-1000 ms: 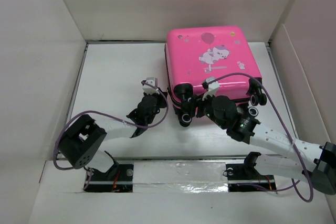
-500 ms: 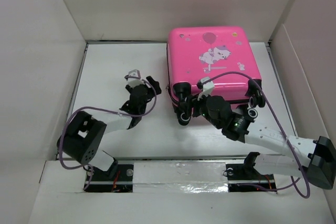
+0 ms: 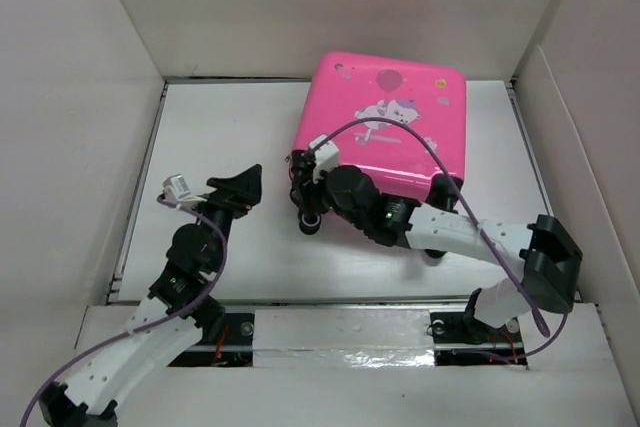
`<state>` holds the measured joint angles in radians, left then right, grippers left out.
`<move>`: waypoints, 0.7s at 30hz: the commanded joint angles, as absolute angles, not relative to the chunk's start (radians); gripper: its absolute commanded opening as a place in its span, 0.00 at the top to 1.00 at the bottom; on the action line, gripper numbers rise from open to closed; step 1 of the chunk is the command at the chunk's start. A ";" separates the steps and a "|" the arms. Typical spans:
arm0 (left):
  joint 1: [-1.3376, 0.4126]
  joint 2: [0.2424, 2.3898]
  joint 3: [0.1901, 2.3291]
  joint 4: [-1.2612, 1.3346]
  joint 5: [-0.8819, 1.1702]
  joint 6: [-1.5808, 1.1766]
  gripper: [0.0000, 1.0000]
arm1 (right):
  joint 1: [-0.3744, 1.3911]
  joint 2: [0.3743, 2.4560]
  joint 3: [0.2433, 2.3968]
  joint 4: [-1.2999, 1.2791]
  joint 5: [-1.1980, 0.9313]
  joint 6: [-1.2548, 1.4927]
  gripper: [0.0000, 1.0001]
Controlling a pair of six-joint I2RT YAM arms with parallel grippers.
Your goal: Pack the luggage
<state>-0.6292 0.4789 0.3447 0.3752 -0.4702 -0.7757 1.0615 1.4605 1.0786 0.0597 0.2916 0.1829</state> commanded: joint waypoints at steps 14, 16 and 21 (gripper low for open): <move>-0.655 0.235 0.670 -0.046 -0.344 -0.697 0.01 | 1.285 1.127 1.120 0.002 0.591 0.172 0.00; -0.655 0.229 0.690 -0.075 -0.333 -0.660 0.01 | 1.285 0.969 1.038 -0.076 0.708 0.175 0.00; -0.655 0.219 0.741 -0.124 -0.351 -0.576 0.01 | 1.243 0.627 0.908 -0.238 0.891 0.230 0.00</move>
